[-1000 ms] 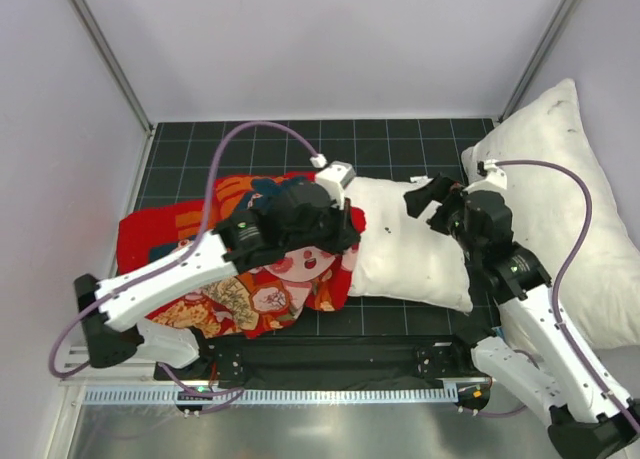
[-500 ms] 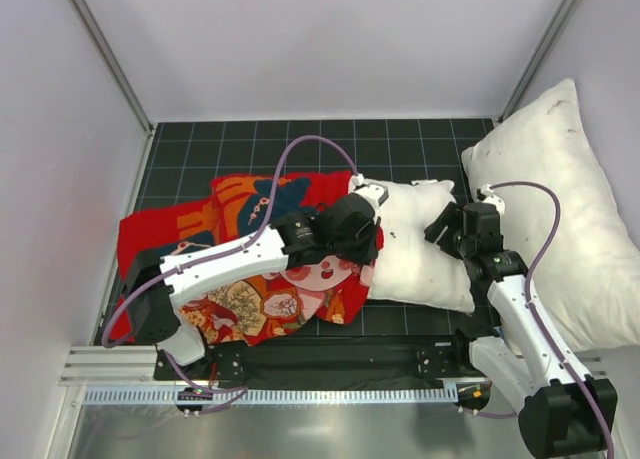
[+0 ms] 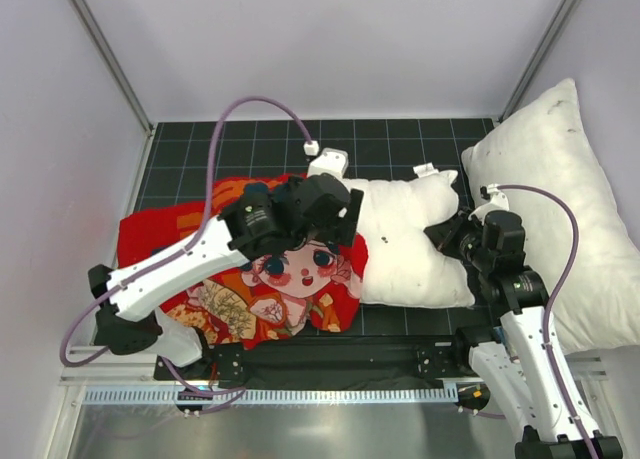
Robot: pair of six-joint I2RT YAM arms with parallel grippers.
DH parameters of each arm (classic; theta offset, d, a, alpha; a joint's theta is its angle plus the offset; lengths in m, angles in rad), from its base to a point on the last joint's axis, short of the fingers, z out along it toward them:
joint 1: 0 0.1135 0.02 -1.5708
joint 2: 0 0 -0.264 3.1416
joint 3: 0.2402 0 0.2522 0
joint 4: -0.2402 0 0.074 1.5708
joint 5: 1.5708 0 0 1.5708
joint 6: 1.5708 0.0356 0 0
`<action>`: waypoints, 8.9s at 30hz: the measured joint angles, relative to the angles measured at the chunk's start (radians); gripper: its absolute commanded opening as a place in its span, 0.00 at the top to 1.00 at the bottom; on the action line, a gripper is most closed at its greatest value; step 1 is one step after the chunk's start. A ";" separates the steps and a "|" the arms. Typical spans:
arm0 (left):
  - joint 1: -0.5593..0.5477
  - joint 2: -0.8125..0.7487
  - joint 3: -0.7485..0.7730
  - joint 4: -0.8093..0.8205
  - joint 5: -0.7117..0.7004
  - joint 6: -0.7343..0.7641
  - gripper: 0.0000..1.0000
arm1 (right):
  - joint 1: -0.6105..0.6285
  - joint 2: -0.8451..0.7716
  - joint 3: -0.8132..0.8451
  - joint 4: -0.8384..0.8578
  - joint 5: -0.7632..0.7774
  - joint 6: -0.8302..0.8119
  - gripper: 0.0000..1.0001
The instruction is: Put the pillow into the pillowcase
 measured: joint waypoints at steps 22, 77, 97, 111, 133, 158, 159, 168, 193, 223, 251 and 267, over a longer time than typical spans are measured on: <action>-0.006 0.128 -0.104 -0.005 0.037 -0.004 0.45 | 0.000 -0.006 -0.003 -0.045 -0.048 -0.043 0.96; 0.020 0.187 0.792 0.145 0.251 0.244 1.00 | 0.346 0.254 0.654 0.024 -0.058 0.157 0.96; 0.135 -0.330 0.141 0.338 0.220 0.110 0.99 | 0.395 0.303 0.989 -0.104 -0.135 0.042 0.96; 0.146 0.405 0.923 0.465 0.560 -0.085 1.00 | 0.396 0.389 1.426 -0.247 0.120 -0.205 0.96; 0.559 -0.568 -0.814 0.842 0.683 -0.230 1.00 | 0.911 0.542 0.954 0.056 0.026 -0.241 0.96; 0.554 -1.223 -0.965 0.295 0.203 -0.232 1.00 | 1.514 0.811 1.343 -0.034 0.417 -0.355 0.15; 0.554 -1.228 -0.966 0.280 0.192 -0.235 1.00 | 1.513 0.779 1.317 -0.021 0.404 -0.355 0.12; 0.552 -1.265 -0.968 0.207 0.129 -0.248 0.99 | 1.513 0.648 1.280 0.166 0.222 -0.310 0.10; 0.552 -1.179 -0.732 -0.011 0.119 -0.248 1.00 | 1.114 0.418 0.828 -0.573 0.766 0.022 0.23; 0.552 -0.399 0.077 0.181 0.257 -0.359 0.99 | 0.634 0.786 1.609 -0.568 0.232 -0.054 0.96; 0.548 -0.143 0.568 0.183 0.332 -0.484 1.00 | 0.379 0.661 1.300 -0.117 -0.042 0.159 0.96; 0.550 -0.652 -0.179 0.620 0.272 -0.442 0.84 | 0.386 0.725 1.548 -0.165 -0.031 0.110 0.96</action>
